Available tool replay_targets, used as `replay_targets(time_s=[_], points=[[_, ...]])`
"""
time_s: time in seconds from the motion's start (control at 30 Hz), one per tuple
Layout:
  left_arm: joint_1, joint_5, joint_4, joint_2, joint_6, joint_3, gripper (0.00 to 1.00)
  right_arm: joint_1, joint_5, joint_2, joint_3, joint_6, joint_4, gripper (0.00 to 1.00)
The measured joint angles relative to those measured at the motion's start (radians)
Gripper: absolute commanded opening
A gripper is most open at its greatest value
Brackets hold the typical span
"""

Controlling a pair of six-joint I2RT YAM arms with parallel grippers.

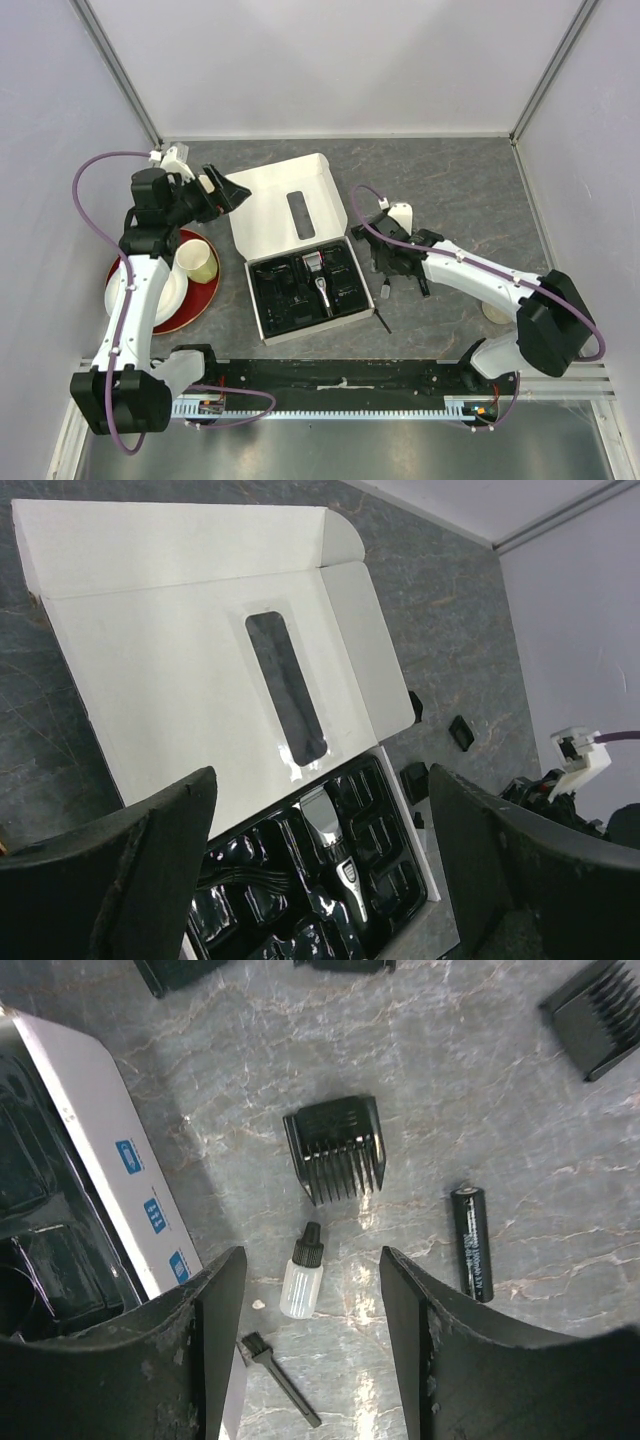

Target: Sort the hair-cutting tools

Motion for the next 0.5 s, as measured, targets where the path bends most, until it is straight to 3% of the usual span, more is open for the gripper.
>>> replay_targets(time_s=[0.5], points=[[0.000,0.049,0.026,-0.073,0.023,-0.141,0.91,-0.006,-0.145,0.072,-0.113,0.053,0.056,0.54]])
